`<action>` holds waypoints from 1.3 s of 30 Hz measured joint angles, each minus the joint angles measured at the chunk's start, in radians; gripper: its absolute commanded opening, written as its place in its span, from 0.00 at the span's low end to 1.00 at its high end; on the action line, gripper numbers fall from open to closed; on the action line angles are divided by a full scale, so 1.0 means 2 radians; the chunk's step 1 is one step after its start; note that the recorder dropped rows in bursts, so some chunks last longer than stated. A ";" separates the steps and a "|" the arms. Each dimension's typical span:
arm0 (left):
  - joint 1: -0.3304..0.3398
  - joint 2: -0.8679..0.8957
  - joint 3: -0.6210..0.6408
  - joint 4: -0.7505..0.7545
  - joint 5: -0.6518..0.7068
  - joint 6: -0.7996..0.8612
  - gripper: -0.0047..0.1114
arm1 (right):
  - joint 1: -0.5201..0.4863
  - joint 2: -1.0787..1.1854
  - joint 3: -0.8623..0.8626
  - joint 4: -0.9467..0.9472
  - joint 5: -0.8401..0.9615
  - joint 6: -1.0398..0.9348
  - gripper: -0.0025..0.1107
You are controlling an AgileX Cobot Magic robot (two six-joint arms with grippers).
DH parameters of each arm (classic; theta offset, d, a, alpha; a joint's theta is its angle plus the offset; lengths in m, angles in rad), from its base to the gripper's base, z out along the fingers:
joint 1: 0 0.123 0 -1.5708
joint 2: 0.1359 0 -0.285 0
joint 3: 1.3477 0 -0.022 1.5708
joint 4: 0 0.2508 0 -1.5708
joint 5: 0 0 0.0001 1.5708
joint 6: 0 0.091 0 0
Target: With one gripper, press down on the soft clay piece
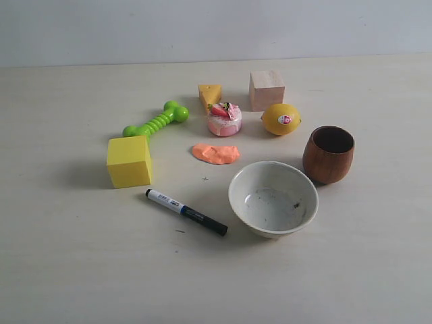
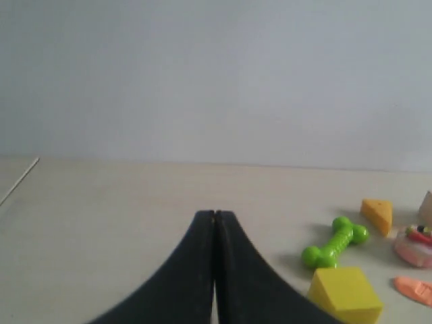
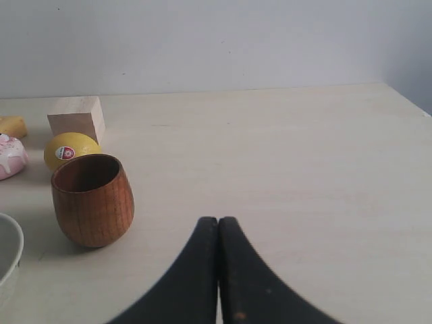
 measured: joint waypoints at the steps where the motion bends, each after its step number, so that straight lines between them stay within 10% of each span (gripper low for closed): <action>1: 0.001 -0.001 0.011 0.000 0.000 0.000 0.04 | 0.000 0.000 0.000 0.000 0.000 0.000 0.02; 16: 0.003 -0.092 0.173 0.000 -0.063 0.007 0.04 | 0.000 0.000 0.000 0.000 0.000 0.000 0.02; 39: 0.003 -0.155 0.257 0.001 -0.059 0.007 0.04 | 0.000 0.000 0.000 0.000 0.000 0.000 0.02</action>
